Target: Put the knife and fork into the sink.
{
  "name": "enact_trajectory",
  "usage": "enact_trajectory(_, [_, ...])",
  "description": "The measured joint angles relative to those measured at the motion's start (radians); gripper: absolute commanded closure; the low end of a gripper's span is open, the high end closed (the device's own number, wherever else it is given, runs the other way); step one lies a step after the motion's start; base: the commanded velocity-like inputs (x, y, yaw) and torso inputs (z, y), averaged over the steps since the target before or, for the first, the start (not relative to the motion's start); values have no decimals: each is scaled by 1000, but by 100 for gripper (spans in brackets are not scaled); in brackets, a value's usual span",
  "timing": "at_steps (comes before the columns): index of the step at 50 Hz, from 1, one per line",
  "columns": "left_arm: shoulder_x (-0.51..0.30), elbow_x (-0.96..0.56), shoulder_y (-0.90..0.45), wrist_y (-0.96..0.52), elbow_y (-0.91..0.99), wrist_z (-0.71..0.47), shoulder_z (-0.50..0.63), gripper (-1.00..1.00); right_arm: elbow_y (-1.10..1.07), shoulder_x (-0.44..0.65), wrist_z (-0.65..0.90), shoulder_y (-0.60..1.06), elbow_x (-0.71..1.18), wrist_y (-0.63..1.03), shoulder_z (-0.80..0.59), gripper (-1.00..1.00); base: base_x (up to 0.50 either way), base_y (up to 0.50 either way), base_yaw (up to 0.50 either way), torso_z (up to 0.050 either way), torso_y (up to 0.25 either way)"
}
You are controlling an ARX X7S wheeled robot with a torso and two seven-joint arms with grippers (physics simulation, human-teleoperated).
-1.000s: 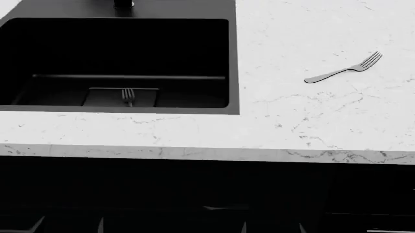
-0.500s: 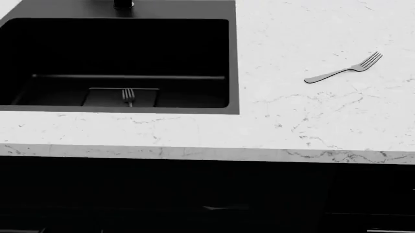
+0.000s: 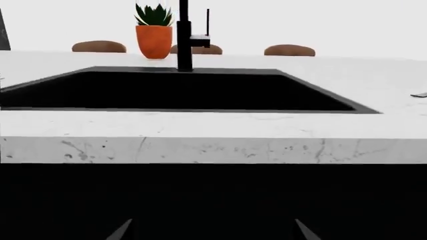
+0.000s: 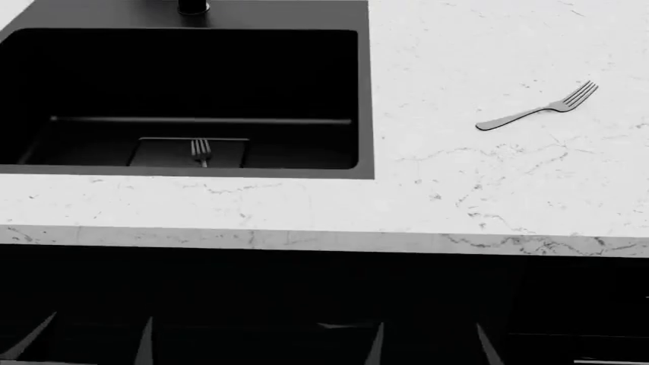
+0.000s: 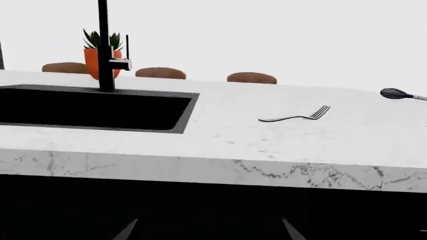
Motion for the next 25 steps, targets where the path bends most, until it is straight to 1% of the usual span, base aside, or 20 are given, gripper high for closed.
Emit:
enact_trajectory(3, [-10, -33, -55, -153, 98, -9, -15, -100, -111, 10, -6, 29, 20, 119, 5, -100, 0, 0, 0, 0, 0])
enact_trajectory(7, [-25, -91, -173, -395, 215, -15, -51, -100, -265, 30, -19, 108, 59, 336, 25, -100, 0, 0, 0, 0, 0])
enact_trajectory(11, [-35, -149, -329, -615, 279, -11, -100, -100, -399, 38, -38, 245, 120, 584, 89, -100, 0, 0, 0, 0, 0])
enact_trajectory(14, [-43, -178, -450, -733, 286, -10, -128, -100, -466, 41, -53, 377, 165, 774, 141, -100, 0, 0, 0, 0, 0])
enact_trajectory(17, [-52, -195, -564, -815, 254, -8, -149, -100, -498, 43, -65, 505, 201, 930, 184, -100, 0, 0, 0, 0, 0])
enact_trajectory(19, [-61, -198, -634, -844, 209, -5, -154, -100, -496, 47, -70, 581, 217, 1006, 203, -100, 0, 0, 0, 0, 0])
enact_trajectory(22, [-78, -194, -719, -858, 134, 2, -149, -100, -472, 55, -80, 681, 236, 1087, 221, -100, 0, 0, 0, 0, 0])
enact_trajectory(25, [-92, -189, -781, -852, 70, 10, -142, -100, -431, 62, -89, 757, 249, 1126, 228, -100, 0, 0, 0, 0, 0])
